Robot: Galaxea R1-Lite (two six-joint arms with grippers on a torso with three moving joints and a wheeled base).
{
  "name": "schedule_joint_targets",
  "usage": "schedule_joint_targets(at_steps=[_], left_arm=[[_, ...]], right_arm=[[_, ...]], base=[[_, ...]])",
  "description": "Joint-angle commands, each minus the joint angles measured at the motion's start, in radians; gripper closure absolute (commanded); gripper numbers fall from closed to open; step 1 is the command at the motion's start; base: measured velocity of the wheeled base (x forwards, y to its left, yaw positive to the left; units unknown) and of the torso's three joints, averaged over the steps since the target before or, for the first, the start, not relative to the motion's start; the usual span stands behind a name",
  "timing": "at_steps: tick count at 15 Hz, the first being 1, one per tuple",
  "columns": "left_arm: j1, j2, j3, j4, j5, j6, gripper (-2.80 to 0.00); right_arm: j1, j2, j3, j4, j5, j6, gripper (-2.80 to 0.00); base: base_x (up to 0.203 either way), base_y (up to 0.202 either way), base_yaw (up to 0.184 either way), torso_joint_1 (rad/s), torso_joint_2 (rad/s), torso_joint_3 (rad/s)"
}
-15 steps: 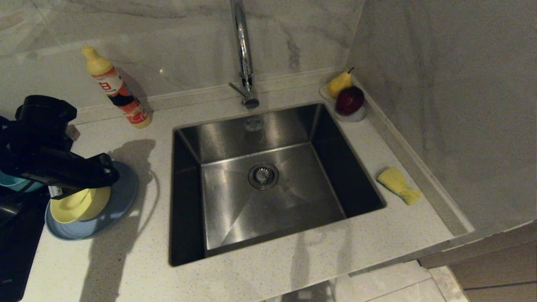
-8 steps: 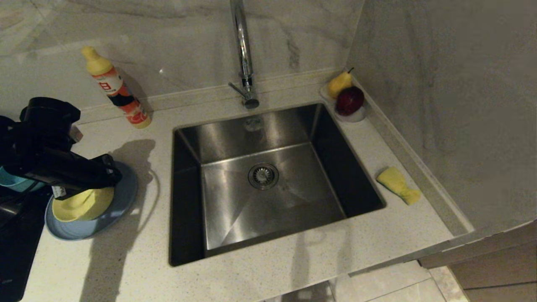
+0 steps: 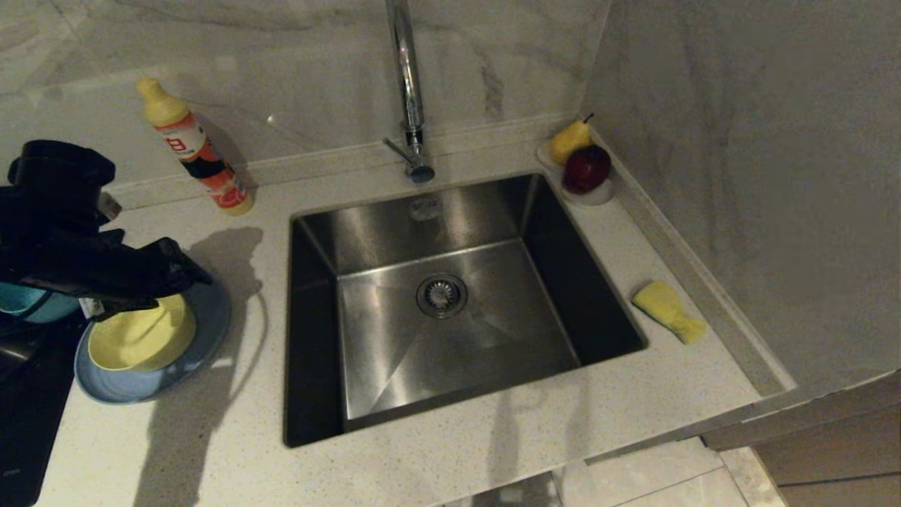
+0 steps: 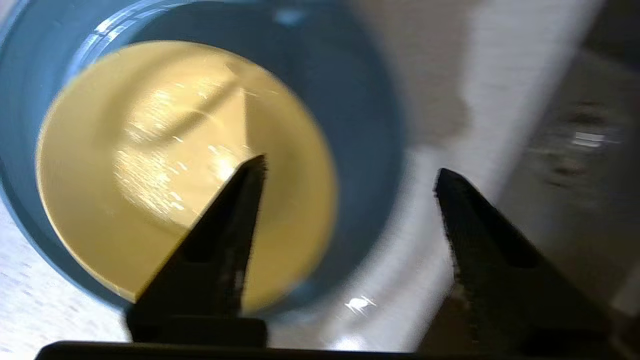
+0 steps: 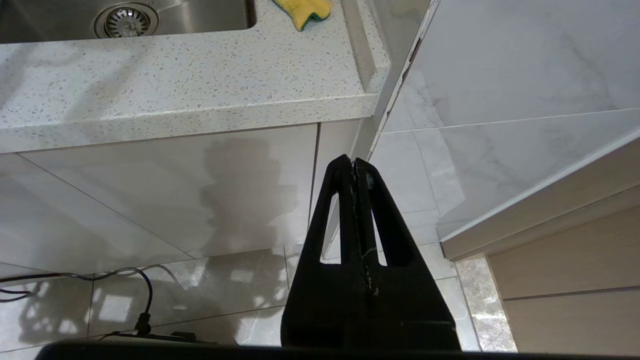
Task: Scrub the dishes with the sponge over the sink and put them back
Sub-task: Place the bowl on the plate, then place the bowl on the bowl
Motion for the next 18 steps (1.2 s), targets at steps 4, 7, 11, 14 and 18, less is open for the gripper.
schedule_joint_targets(at_steps=[4, 7, 11, 14, 18], left_arm=[[0.001, -0.168, -0.045, 0.083, -0.081, -0.037, 0.00], [0.032, -0.231, -0.048, 0.131, -0.042, -0.078, 0.00], [0.149, -0.213, -0.049, 0.144, -0.012, -0.090, 0.00], [0.226, -0.143, -0.084, 0.126, -0.014, -0.089, 0.00], [0.288, -0.032, -0.184, 0.119, -0.013, -0.079, -2.80]], right_arm=[[0.001, 0.000, 0.000, 0.000, 0.001, -0.001, 0.00], [0.001, 0.000, 0.000, 0.000, 0.001, -0.001, 0.00], [0.001, -0.001, 0.000, 0.000, 0.001, -0.001, 0.00], [0.001, -0.001, 0.000, 0.000, 0.001, -0.001, 0.00], [0.001, -0.001, 0.000, 0.000, 0.001, -0.001, 0.00]], base=[[0.000, 0.000, 0.000, 0.000, 0.00, 0.000], [0.000, 0.000, 0.000, 0.000, 0.00, 0.000], [0.000, 0.000, 0.000, 0.000, 0.00, 0.000], [0.000, 0.000, 0.000, 0.000, 0.00, 0.000], [0.000, 0.000, 0.000, 0.000, 0.00, 0.000]])
